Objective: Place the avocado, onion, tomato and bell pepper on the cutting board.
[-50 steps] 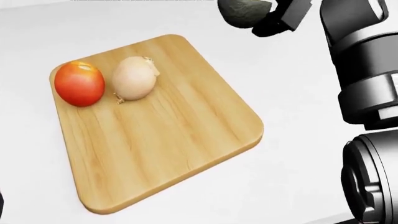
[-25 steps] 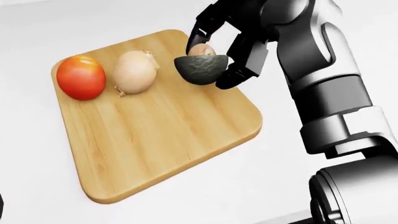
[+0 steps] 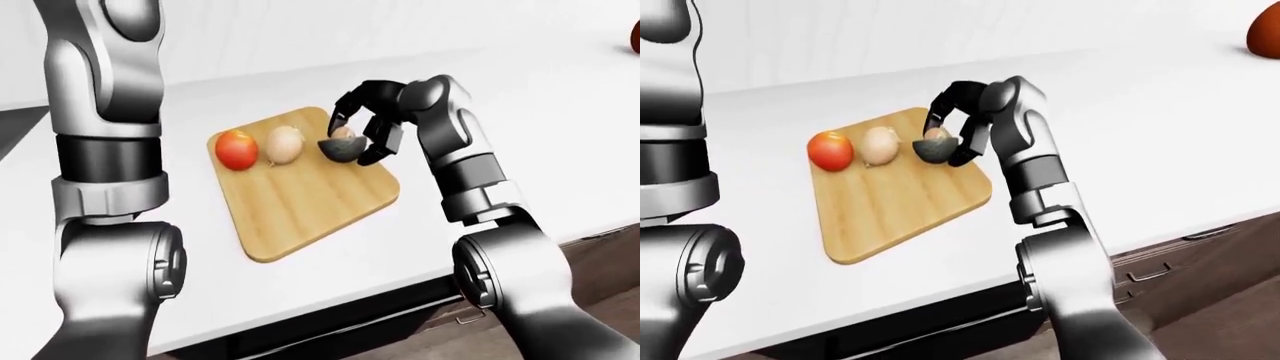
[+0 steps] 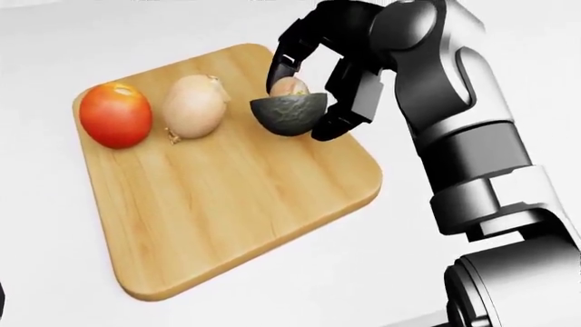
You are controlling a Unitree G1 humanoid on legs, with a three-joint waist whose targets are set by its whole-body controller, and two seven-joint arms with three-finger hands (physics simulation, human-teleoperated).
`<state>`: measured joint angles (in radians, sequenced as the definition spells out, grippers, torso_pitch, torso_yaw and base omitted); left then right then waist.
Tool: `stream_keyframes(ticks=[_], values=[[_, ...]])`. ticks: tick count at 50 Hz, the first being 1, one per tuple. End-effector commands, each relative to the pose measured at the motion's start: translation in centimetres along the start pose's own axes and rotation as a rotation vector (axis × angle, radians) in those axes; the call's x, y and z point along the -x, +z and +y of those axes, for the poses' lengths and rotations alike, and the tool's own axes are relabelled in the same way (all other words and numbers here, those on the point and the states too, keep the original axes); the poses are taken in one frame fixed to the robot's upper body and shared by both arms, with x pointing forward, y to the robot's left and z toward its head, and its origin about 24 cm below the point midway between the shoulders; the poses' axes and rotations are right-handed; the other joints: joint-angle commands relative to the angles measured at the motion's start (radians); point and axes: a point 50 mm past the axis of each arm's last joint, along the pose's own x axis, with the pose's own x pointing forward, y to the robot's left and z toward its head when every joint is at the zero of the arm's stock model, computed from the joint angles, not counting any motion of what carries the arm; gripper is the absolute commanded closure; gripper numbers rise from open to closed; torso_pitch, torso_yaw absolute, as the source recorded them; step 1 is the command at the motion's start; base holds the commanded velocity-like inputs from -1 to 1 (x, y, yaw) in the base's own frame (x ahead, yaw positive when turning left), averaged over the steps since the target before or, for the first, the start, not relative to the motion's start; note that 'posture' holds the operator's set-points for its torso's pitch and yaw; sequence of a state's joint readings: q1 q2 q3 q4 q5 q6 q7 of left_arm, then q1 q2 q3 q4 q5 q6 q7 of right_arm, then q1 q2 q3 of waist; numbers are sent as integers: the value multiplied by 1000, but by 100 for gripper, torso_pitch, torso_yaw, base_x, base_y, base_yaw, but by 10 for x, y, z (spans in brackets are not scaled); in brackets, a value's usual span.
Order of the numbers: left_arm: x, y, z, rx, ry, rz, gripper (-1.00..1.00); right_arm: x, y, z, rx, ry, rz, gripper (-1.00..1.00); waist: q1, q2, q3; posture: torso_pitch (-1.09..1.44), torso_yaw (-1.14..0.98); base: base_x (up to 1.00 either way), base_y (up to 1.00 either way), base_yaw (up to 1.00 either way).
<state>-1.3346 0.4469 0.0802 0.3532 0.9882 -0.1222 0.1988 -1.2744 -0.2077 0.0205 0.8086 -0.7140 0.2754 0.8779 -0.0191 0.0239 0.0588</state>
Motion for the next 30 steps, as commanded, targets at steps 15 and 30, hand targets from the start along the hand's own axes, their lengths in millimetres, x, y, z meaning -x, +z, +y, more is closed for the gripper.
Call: stream_keyframes(ticks=[15,30], values=[[-7,0,15,-11,68,-16,100,9,16,-10,46,-42,-61,-54,-5,1,-36,0,0,0,0,0],[-12,3,19,-8,77,-26,100,37,35,-38,35,-118,-108,-100,-1,1,-32,0,0,0,0,0]])
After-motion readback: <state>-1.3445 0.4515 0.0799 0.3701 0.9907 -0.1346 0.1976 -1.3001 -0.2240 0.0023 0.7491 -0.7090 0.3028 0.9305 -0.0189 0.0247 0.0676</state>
